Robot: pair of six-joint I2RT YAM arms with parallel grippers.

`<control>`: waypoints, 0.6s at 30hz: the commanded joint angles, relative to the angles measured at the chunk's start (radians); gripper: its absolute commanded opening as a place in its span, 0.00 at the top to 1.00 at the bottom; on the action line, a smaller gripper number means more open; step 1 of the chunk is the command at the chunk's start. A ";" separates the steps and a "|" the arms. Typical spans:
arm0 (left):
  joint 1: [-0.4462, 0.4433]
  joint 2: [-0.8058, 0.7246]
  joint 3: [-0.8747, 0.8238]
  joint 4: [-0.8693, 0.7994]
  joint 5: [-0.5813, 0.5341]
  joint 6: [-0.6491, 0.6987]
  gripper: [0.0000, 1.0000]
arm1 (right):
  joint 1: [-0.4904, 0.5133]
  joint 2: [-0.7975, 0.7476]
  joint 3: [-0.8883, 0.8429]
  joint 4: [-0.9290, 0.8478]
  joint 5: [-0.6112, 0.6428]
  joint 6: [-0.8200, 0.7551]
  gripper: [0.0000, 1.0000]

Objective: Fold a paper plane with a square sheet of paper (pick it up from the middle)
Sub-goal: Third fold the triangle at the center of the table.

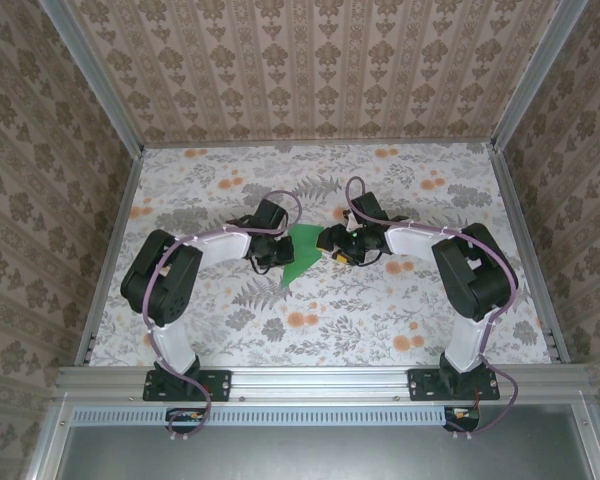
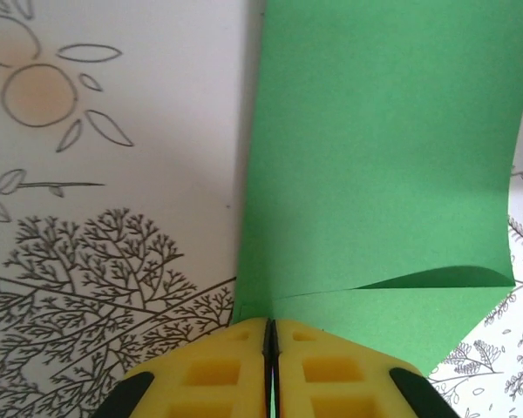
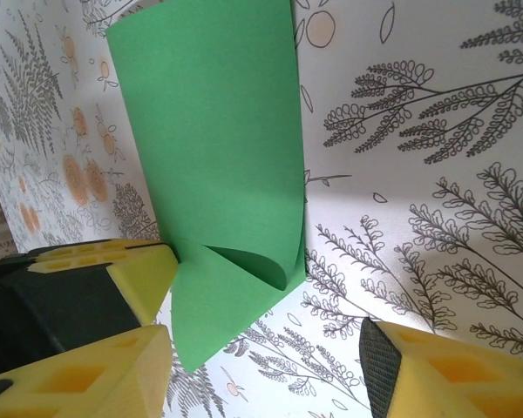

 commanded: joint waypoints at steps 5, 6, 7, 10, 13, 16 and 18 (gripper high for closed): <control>0.014 0.041 0.004 -0.083 -0.031 -0.059 0.90 | 0.005 0.050 0.007 0.037 -0.049 0.042 0.45; 0.015 0.043 0.003 -0.083 -0.028 -0.060 0.90 | 0.007 0.054 0.009 0.041 -0.055 0.044 0.46; 0.015 0.045 0.001 -0.082 -0.027 -0.064 0.90 | 0.010 0.057 0.015 0.044 -0.061 0.046 0.48; 0.015 0.053 -0.004 -0.082 -0.021 -0.070 0.90 | 0.016 0.068 0.031 0.041 -0.071 0.047 0.52; 0.015 0.057 -0.009 -0.075 -0.018 -0.077 0.90 | 0.021 0.083 0.040 0.048 -0.081 0.058 0.54; 0.015 0.062 -0.010 -0.076 -0.012 -0.077 0.90 | 0.025 0.093 0.048 0.050 -0.085 0.065 0.54; 0.015 0.062 -0.010 -0.075 -0.008 -0.077 0.90 | 0.027 0.102 0.055 0.049 -0.085 0.068 0.54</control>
